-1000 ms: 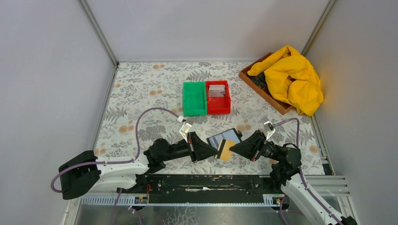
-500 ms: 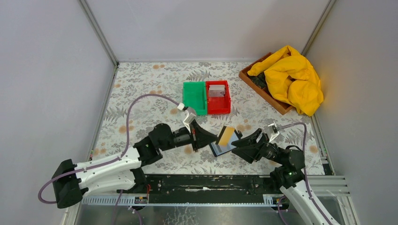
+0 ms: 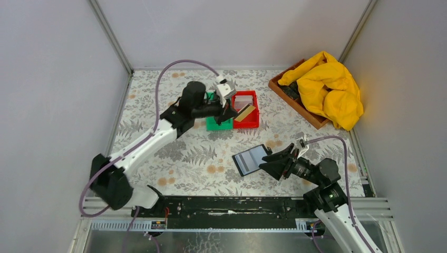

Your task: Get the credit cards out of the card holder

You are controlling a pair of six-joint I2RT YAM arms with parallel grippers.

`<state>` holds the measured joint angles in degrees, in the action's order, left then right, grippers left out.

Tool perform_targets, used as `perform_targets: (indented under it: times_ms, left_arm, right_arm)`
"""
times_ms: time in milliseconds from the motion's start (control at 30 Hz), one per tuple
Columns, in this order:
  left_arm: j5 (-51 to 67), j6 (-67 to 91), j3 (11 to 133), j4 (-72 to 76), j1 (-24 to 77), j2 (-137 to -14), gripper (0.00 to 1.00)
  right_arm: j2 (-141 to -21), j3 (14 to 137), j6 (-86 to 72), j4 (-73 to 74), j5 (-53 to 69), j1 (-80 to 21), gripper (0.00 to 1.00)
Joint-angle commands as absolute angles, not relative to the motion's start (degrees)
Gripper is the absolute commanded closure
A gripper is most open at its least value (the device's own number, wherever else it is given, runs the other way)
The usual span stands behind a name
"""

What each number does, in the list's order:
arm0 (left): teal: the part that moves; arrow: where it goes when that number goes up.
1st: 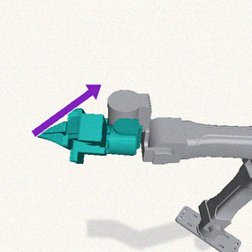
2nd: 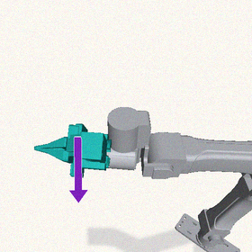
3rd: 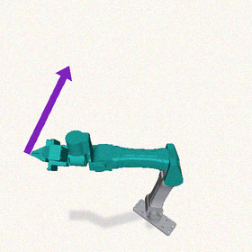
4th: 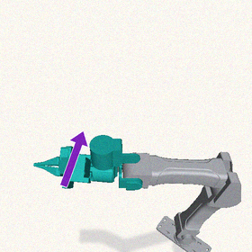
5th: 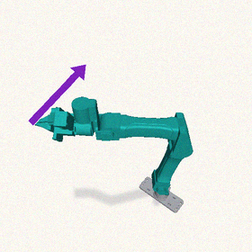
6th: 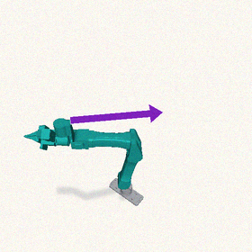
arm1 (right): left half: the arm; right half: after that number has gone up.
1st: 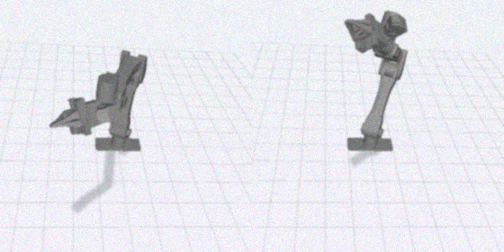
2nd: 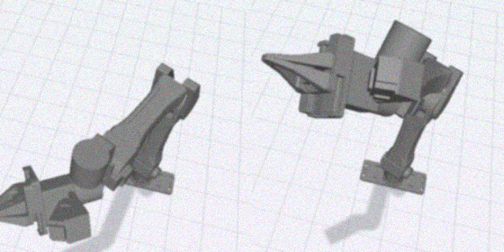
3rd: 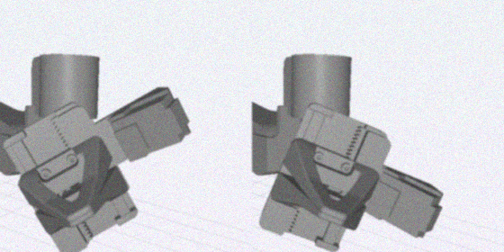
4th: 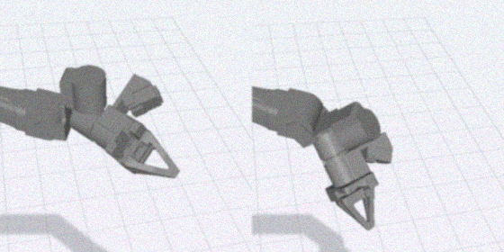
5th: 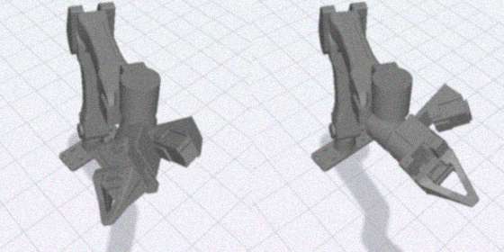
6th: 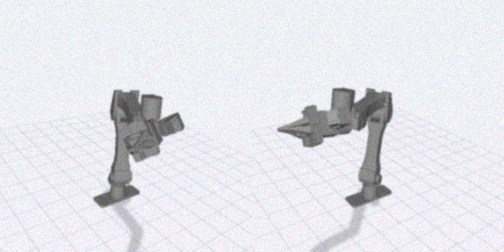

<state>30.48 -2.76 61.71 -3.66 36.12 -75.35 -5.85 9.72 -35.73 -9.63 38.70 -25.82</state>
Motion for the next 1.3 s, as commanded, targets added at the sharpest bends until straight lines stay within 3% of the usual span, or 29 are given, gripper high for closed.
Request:
perform_targets:
  times_ms: [0, 200, 333, 633, 1267]
  left_arm:
    - [41.58, -21.51, 78.2, -21.97, 31.93, -86.73, 1.0]
    - [43.22, -39.48, 108.25, -45.31, 29.96, -107.69, 1.0]
    - [42.86, -44.78, 119.54, -52.24, 28.71, -117.44, 1.0]
    - [41.86, -51.87, 124.04, -52.44, 25.11, -124.38, 1.0]
    - [41.04, -46.77, 128.73, -42.28, 24.73, -133.61, 1.0]
  right_arm:
    - [-9.18, 10.98, -33.4, -9.58, 38.19, -25.97, 0.42]
    - [-11.06, 7.17, -34.88, -10.12, 38.02, -25.95, 0.42]
    - [-11.85, 3.23, -37.22, -12.88, 38.67, -25.94, 0.42]
    - [-19.79, -2.53, -40.37, -23.29, 41.53, -25.96, 0.43]
    - [-23.49, -2.78, -40.08, -25.84, 41.0, -25.93, 0.43]
